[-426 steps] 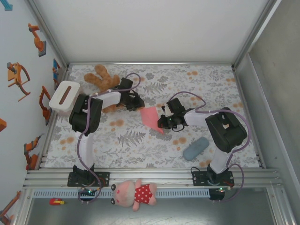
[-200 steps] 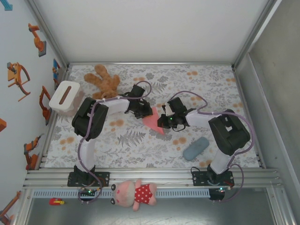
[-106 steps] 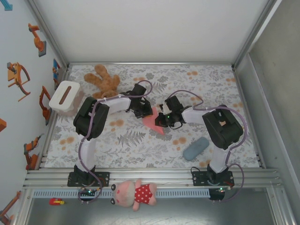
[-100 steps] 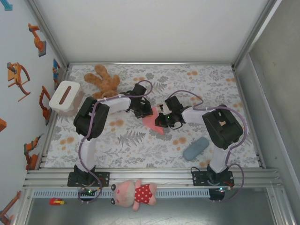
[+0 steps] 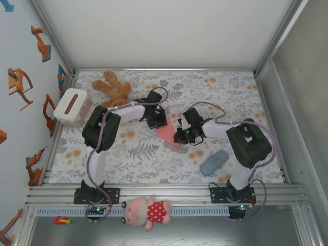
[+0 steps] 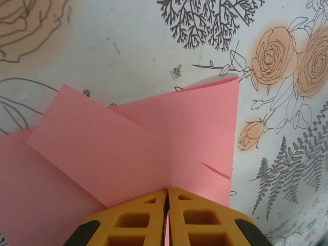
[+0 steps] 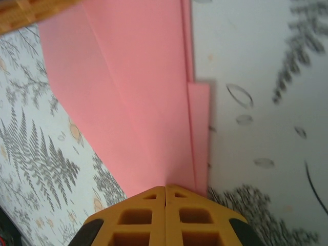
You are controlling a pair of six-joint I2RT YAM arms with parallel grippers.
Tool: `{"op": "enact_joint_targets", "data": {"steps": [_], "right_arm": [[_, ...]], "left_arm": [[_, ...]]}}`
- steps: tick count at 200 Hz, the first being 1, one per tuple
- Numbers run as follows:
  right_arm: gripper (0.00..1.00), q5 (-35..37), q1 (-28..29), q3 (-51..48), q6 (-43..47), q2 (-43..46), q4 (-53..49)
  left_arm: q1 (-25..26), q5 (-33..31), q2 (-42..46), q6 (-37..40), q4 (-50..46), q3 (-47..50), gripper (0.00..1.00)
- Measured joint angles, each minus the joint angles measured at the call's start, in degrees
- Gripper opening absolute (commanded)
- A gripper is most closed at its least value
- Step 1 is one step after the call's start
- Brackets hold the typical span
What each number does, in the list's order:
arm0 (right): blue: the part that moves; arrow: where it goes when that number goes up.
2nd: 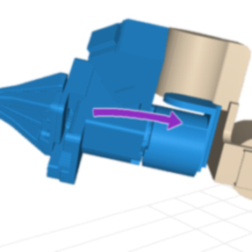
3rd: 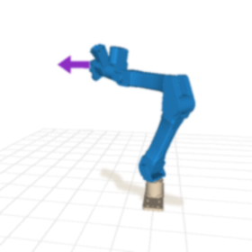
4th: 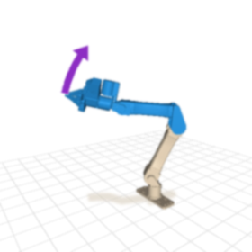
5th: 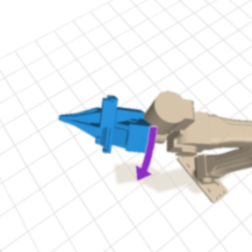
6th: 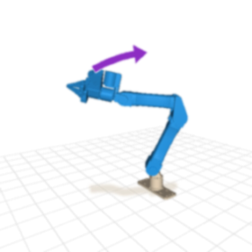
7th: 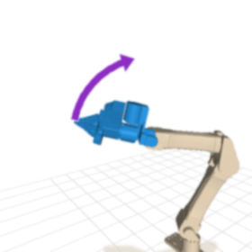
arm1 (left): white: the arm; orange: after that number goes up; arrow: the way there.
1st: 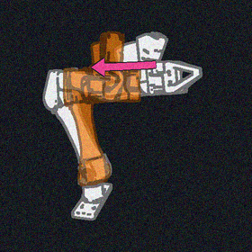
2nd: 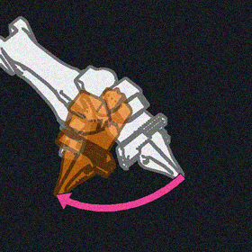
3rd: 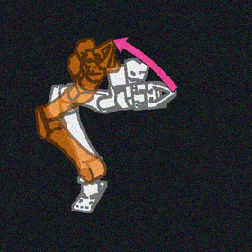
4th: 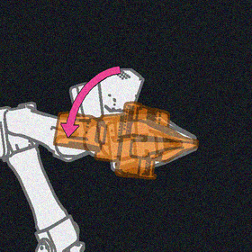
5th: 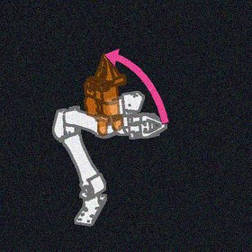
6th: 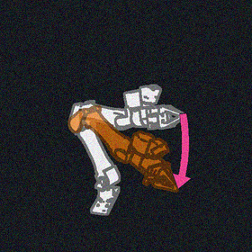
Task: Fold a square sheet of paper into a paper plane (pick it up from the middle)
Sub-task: Fourth fold the wing at the center of the table, then turn over the paper at the center of the table.
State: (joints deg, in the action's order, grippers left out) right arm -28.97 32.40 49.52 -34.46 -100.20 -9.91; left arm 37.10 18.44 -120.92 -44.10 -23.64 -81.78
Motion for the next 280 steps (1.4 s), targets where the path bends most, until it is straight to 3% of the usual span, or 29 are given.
{"op": "enact_joint_targets", "data": {"steps": [230,259,280], "right_arm": [[0.0,1.88,-0.22,-6.62,-0.04,7.13,-4.37],[0.0,2.97,-0.22,-8.11,-0.24,9.9,-4.87],[0.07,3.69,-0.22,-8.2,-0.24,13.38,-4.02]], "left_arm": [[-0.02,0.26,-0.02,0.02,0.04,0.0,0.1],[-0.11,1.05,0.04,0.07,0.44,0.02,0.15],[-0.11,1.77,0.52,0.02,0.96,0.04,0.25]]}}
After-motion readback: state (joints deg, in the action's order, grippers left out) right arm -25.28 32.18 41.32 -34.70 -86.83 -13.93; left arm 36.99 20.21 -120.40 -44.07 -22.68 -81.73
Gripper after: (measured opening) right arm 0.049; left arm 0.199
